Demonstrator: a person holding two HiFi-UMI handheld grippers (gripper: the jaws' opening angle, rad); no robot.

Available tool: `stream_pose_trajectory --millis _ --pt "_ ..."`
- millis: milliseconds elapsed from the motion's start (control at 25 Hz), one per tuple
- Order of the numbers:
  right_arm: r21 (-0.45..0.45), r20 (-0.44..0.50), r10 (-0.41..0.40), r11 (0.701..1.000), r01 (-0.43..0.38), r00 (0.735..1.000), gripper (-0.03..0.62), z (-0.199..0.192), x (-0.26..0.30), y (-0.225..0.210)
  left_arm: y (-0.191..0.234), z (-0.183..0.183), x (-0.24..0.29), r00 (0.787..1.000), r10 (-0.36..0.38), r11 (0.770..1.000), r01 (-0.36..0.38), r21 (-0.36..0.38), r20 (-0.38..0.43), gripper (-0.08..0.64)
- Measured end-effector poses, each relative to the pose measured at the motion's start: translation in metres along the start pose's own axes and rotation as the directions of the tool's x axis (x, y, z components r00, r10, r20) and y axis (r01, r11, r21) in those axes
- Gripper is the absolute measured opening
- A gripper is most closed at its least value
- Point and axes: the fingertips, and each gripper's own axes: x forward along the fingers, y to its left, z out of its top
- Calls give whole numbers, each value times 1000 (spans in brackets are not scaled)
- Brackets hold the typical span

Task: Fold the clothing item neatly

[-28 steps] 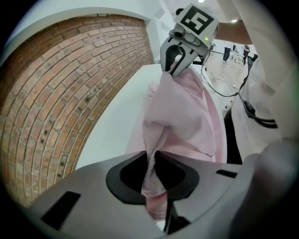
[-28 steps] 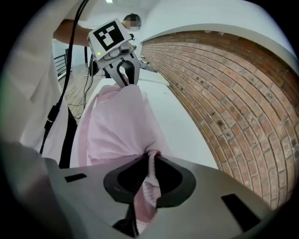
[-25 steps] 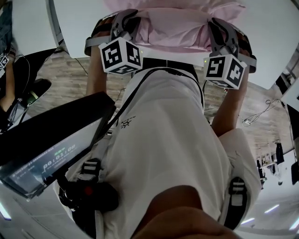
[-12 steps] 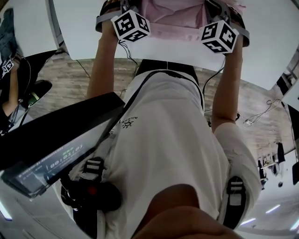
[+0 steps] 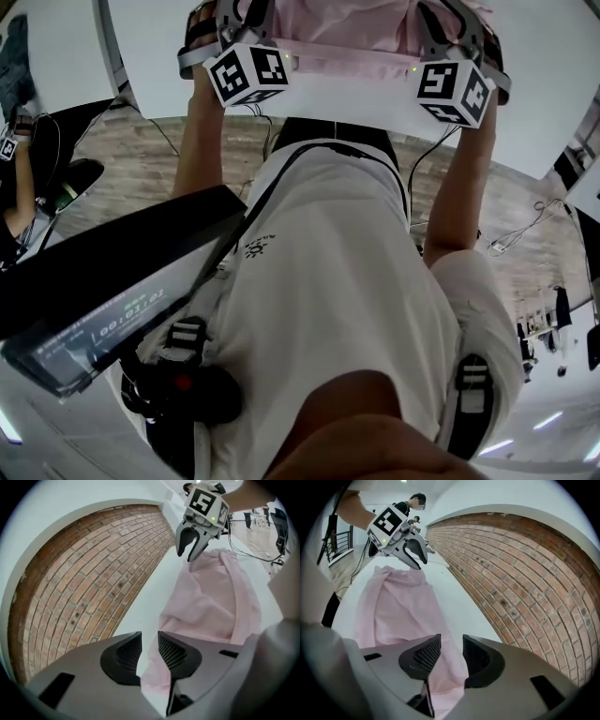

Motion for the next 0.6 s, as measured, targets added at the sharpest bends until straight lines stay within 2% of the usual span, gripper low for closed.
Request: stream_pose_trajectory --millis 80,120,160,200,280,400,480,600 --pt "10 19 41 999 -42 999 145 6 -9 15 -1 6 -12 1000 -4 1000 4 -1 9 93" --pt "20 28 64 998 -64 998 122 7 -12 24 -6 7 -16 1000 -25 1000 25 2 9 92" --pt "34 34 83 996 -85 996 33 7 -14 33 -15 7 -18 998 -61 998 61 5 3 92" --pt "46 35 101 994 -103 994 3 5 -15 43 -27 6 -18 995 -103 995 103 6 -7 71" --pt "65 21 116 991 -117 993 3 -3 -14 61 -50 0 -18 986 -163 987 163 -4 -34 8" --pt "111 -20 52 993 -49 998 3 -22 -11 69 -80 -16 -11 977 -200 979 197 -56 -66 3" --pt "137 -60 14 991 -5 998 3 -40 -2 71 -90 -30 3 981 -177 983 171 -72 -81 3" --pt "172 -100 -14 985 31 995 3 -58 15 73 -94 -40 27 984 -151 988 146 -56 -93 3"
